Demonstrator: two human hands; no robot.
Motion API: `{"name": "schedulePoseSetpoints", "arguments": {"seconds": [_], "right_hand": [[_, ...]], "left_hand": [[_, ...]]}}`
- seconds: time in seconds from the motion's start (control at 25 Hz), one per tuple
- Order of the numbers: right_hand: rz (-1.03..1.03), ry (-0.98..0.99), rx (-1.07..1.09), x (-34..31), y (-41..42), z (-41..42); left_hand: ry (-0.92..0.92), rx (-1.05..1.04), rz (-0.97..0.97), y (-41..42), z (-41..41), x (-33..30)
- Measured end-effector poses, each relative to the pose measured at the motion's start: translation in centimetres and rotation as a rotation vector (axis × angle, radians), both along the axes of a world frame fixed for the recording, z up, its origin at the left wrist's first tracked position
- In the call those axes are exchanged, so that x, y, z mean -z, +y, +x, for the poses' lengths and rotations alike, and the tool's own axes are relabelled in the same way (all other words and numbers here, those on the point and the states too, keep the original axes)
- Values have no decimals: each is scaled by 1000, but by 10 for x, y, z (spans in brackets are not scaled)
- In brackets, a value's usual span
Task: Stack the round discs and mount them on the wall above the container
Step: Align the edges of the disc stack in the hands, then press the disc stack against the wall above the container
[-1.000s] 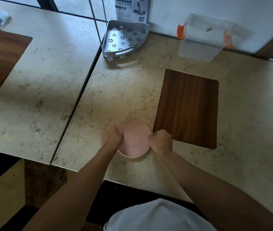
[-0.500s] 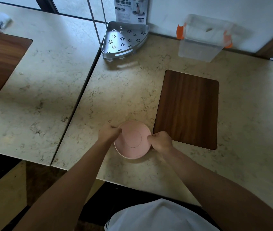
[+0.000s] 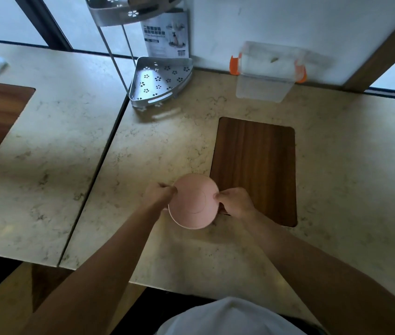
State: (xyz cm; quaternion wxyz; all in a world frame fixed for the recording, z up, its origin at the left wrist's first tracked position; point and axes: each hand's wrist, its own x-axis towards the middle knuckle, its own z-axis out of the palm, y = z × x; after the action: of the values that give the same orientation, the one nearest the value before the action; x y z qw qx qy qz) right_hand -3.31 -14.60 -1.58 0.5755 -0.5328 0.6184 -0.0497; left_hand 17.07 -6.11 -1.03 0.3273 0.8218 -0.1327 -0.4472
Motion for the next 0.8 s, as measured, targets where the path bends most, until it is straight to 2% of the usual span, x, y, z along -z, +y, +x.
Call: {"name": "schedulePoseSetpoints", "arguments": {"seconds": [0.4,0.8], "right_hand": [[-195,38,65,-48,-130,-51],[-373,-50,117,-94,-259,-70]], "left_hand": [[-21,209,-95,-141,-49,-44],[46,263,-222,-287,-51,-77]]}}
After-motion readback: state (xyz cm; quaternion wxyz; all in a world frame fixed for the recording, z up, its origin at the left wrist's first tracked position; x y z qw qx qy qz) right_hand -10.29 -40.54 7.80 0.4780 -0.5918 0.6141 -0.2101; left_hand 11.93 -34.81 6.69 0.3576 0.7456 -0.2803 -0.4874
